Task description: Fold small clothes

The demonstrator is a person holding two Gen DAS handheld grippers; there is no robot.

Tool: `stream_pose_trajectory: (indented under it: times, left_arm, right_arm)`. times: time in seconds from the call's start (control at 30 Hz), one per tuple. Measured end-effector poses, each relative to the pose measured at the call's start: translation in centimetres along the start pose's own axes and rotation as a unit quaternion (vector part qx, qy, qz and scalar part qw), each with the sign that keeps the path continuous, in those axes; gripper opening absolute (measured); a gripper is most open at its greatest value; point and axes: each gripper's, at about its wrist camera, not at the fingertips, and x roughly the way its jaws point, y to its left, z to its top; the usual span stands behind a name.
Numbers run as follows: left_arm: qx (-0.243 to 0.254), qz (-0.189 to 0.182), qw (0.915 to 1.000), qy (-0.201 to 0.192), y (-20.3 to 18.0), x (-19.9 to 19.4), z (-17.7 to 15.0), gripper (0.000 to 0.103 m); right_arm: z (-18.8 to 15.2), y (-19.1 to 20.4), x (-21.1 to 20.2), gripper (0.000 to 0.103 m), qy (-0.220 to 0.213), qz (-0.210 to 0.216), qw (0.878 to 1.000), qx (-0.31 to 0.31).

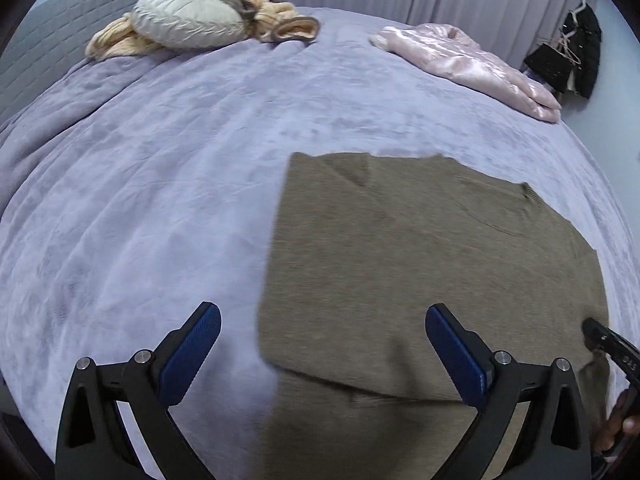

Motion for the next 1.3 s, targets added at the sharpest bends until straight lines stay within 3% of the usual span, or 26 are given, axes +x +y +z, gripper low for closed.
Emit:
stream_pose_trajectory:
  times: [0.13,0.23,0.37,0.53,0.67,0.77,0.83,0.93,1.0,1.03,1.07,1.13,1.2,1.27,1.3]
  left_arm:
    - [-0.017,0.02,0.9996,-0.005,2.5,0.2,1.1,0.103]
    - [-0.009,0.037,0.9992,-0.015,2.4,0.0,2.2,0.103]
    - [-0.009,0.056,0.9984,-0.001,1.9,0.8,3.3,0.103]
    - [0.015,0.077,0.9957,0.05,0.5,4.2,2.7,0.103]
    - [0.016,0.081,0.9935,0.078,0.6,6.4,1.5,0.103]
    - [0.013,0.074,0.9944,0.075,1.0,5.8,1.3,0.103]
    - [0.014,0.075,0.9953,0.06,1.2,4.1,1.3,0.103]
    - [0.005,0.033,0.9991,0.025,0.9,0.8,0.5,0.103]
    - [0.021,0.007,0.9995,0.022,-0.6,-0.2,-0.9,0.103]
    - [0.032,-0.002,0.9992,0.022,-1.6,-0.4,-1.5,0.103]
    - [0.049,-0.016,0.9983,0.026,-2.7,-0.4,-2.3,0.103]
    - [0.082,-0.022,0.9959,0.029,-4.7,-0.1,-3.9,0.103]
    - [0.107,-0.005,0.9928,0.054,-5.9,1.5,-5.2,0.103]
    - [0.121,0.002,0.9891,0.084,-5.9,3.2,-6.3,0.103]
    - [0.122,0.0,0.9897,0.075,-5.8,2.8,-6.5,0.103]
  right_arm:
    - [0.9,0.8,-2.7,0.01,-0.039,-0.008,0.999,-0.009]
    - [1.7,1.6,-5.2,0.009,-0.072,-0.014,0.997,-0.026]
    - [2.6,1.3,-7.0,0.009,-0.095,-0.034,0.995,-0.024]
    - [3.0,-0.6,-5.1,0.009,-0.069,-0.04,0.997,-0.001]
    - [2.1,-1.4,-1.8,0.01,-0.03,-0.073,0.997,-0.004]
    - [1.4,-2.8,-0.1,0.023,-0.003,-0.087,0.996,0.01]
    - [1.2,-3.6,-0.9,0.033,-0.009,-0.081,0.996,0.037]
    - [1.1,-2.8,-3.5,0.04,-0.035,-0.107,0.993,0.045]
    - [0.7,-0.6,-5.4,0.056,-0.066,-0.114,0.991,0.019]
    - [0.5,1.0,-5.7,0.072,-0.069,-0.107,0.992,-0.003]
    - [0.3,2.5,-5.6,0.076,-0.065,-0.099,0.993,-0.027]
    - [-0.4,5.5,-4.5,0.076,-0.05,-0.085,0.993,-0.072]
    - [-1.1,7.1,-2.6,0.076,-0.023,-0.086,0.992,-0.093]
    - [-2.2,7.2,0.3,0.077,0.04,-0.087,0.991,-0.088]
    - [-2.8,7.2,1.1,0.078,0.054,-0.095,0.99,-0.091]
